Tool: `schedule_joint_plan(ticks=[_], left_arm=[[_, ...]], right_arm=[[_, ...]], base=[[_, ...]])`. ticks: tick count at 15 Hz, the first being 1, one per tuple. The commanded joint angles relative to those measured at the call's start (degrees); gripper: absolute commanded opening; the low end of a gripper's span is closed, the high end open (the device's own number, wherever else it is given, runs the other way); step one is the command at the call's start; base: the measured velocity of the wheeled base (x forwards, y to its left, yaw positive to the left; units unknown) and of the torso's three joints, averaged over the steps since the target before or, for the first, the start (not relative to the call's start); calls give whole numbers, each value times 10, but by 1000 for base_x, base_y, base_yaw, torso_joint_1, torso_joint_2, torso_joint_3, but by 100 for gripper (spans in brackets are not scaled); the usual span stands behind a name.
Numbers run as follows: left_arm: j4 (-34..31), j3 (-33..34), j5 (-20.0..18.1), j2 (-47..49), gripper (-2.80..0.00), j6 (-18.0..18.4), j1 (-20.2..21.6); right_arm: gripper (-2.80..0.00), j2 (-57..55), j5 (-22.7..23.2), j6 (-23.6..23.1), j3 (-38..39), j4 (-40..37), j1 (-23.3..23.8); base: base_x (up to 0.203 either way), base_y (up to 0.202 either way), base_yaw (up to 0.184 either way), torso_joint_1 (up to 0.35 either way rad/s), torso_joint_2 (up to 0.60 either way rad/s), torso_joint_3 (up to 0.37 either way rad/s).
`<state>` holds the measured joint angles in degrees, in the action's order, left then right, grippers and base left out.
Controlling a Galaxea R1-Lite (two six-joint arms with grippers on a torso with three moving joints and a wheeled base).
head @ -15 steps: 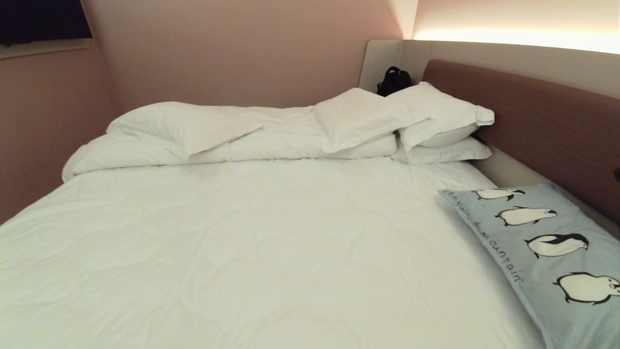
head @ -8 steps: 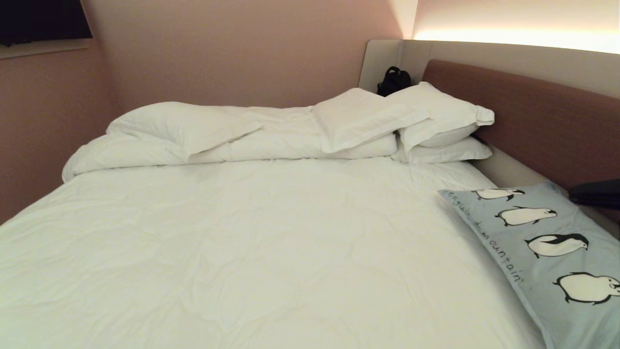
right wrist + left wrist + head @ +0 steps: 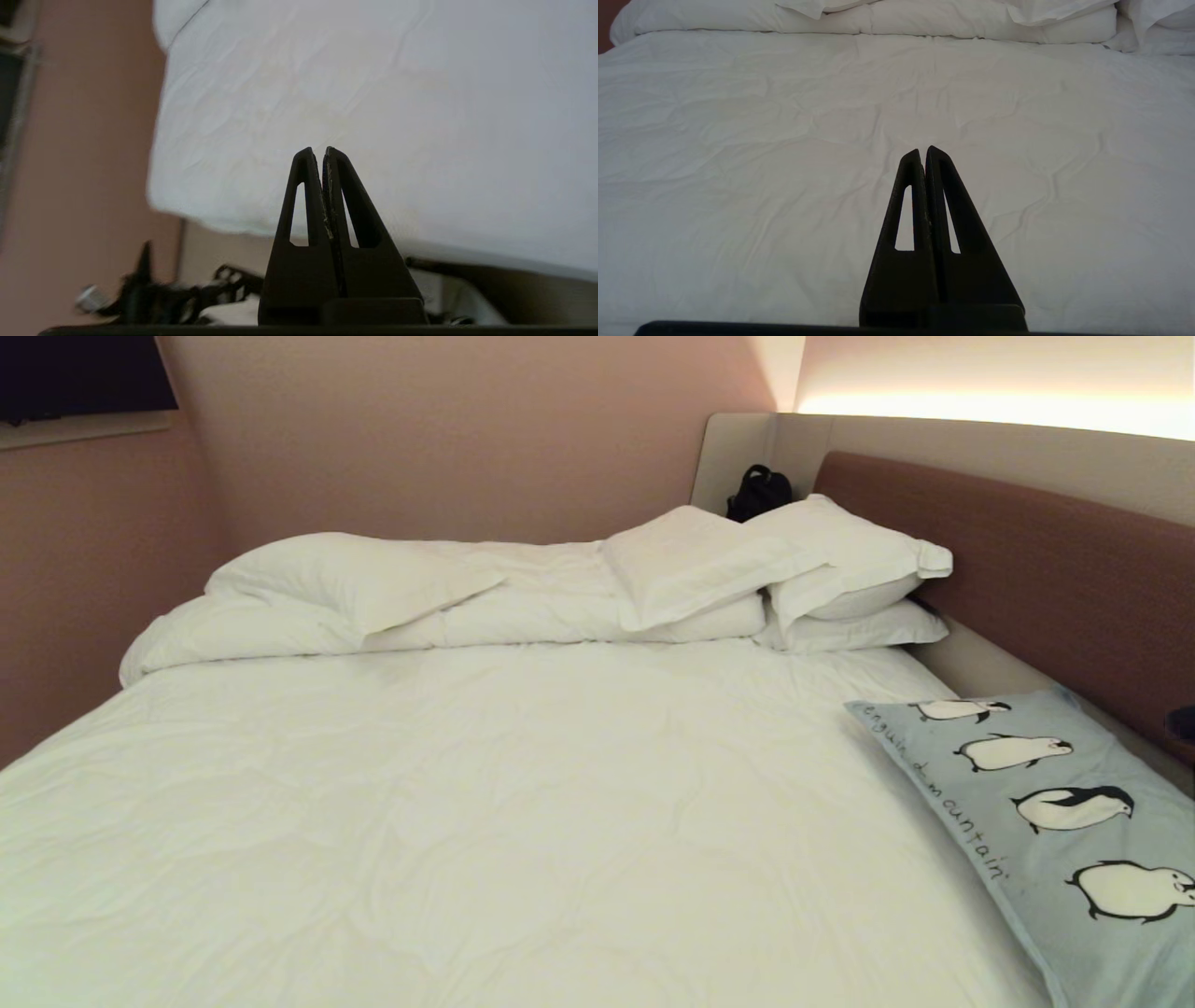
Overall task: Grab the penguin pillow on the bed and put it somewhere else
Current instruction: Pick up the pillow
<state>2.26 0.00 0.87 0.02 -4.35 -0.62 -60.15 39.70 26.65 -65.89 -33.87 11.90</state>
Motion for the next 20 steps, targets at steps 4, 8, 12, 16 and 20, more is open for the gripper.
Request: schedule_joint_plan(ticks=[4, 8, 12, 16, 20], left_arm=[[0, 0, 0, 0, -280, 0, 0], [0, 0, 0, 0, -280, 0, 0], [0, 0, 0, 0, -280, 0, 0], [0, 0, 0, 0, -280, 0, 0], [0, 0, 0, 0, -280, 0, 0]], right_arm=[[-280, 123, -366, -105, 57, 68, -5], [-280, 209, -270, -106, 74, 4, -6], [-280, 305, -227, -109, 85, -1, -7], [-280, 355, -219, -109, 85, -28, -27], [-280, 406, -228, -109, 93, -58, -99]], base=[[0, 0, 0, 0, 0, 0], [0, 0, 0, 0, 0, 0], [0, 0, 0, 0, 0, 0], [0, 0, 0, 0, 0, 0], [0, 0, 0, 0, 0, 0]])
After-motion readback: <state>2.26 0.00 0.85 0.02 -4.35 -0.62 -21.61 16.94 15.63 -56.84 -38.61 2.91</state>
